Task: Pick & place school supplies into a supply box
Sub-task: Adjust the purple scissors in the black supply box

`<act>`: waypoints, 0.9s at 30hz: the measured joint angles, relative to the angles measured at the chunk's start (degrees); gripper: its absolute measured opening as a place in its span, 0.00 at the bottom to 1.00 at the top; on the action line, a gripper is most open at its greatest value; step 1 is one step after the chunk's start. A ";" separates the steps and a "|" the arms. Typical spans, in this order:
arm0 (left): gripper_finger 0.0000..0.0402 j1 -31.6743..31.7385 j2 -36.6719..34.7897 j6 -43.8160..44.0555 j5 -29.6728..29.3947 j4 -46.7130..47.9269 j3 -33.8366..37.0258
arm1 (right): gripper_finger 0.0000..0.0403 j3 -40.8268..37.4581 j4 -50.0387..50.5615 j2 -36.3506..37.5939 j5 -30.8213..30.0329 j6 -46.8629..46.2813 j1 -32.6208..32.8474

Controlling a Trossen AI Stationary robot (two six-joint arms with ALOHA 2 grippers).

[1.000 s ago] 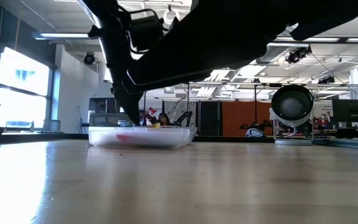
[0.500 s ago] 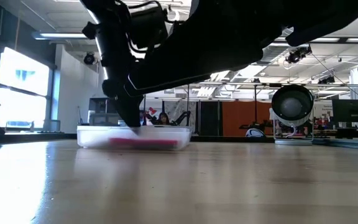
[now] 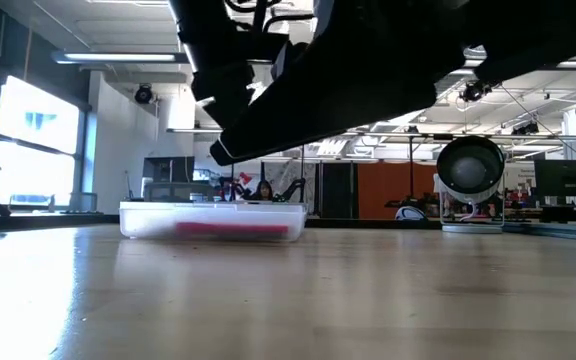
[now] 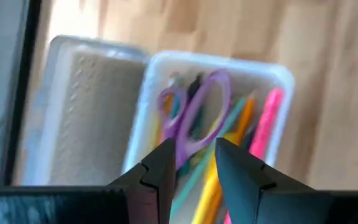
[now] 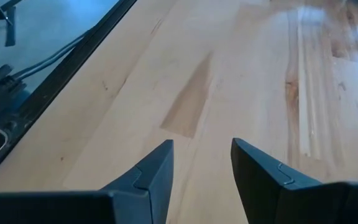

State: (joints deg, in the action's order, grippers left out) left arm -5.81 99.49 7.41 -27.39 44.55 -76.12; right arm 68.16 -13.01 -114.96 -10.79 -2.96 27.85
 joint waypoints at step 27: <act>0.37 12.55 9.10 -7.17 20.15 -10.27 2.71 | 0.35 0.02 4.30 0.09 -0.33 -1.15 0.21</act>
State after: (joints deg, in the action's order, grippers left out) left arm 6.74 108.59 0.24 -7.25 34.28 -73.41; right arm 68.18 -8.71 -114.87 -11.12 -4.11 28.05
